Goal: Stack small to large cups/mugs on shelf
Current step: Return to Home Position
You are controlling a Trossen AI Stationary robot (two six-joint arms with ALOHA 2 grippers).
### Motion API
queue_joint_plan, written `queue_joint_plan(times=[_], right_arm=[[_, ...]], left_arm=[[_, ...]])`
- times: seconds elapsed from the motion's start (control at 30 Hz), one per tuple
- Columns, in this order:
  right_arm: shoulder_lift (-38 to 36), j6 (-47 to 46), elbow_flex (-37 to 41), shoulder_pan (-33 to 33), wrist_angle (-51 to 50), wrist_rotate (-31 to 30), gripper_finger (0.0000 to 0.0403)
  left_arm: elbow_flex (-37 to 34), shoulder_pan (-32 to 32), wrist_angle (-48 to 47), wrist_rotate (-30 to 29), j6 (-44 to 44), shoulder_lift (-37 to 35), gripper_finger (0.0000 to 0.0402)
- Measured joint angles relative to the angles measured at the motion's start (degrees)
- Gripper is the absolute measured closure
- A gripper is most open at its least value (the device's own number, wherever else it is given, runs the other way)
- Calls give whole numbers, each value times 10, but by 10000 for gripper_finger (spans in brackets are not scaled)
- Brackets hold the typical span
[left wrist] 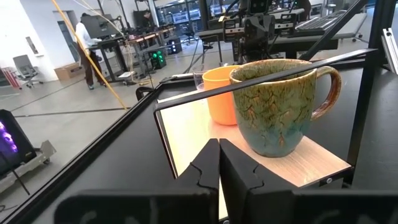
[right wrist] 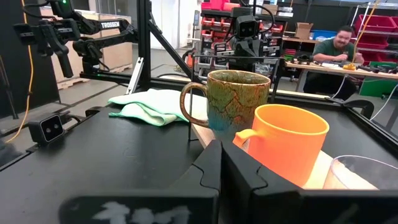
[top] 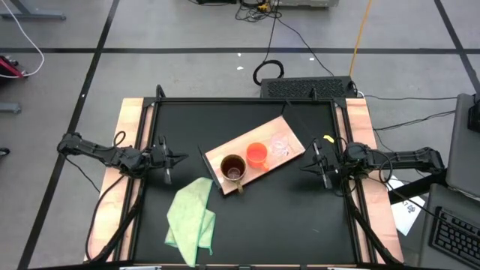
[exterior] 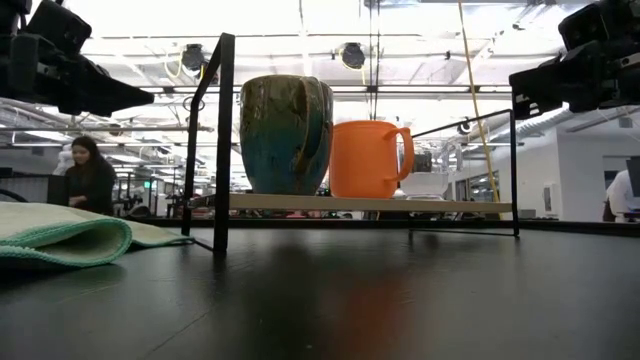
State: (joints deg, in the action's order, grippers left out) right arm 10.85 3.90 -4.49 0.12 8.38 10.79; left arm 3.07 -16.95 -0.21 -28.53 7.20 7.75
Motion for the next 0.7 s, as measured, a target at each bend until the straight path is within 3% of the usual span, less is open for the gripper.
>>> queue_joint_plan(times=[0.23, 0.7], right_arm=[[0, 0, 0, 0, 0, 0, 403], [0, 0, 0, 0, 0, 0, 403]], left_arm=[[0, 0, 0, 0, 0, 0, 371], [0, 0, 0, 0, 0, 0, 371]])
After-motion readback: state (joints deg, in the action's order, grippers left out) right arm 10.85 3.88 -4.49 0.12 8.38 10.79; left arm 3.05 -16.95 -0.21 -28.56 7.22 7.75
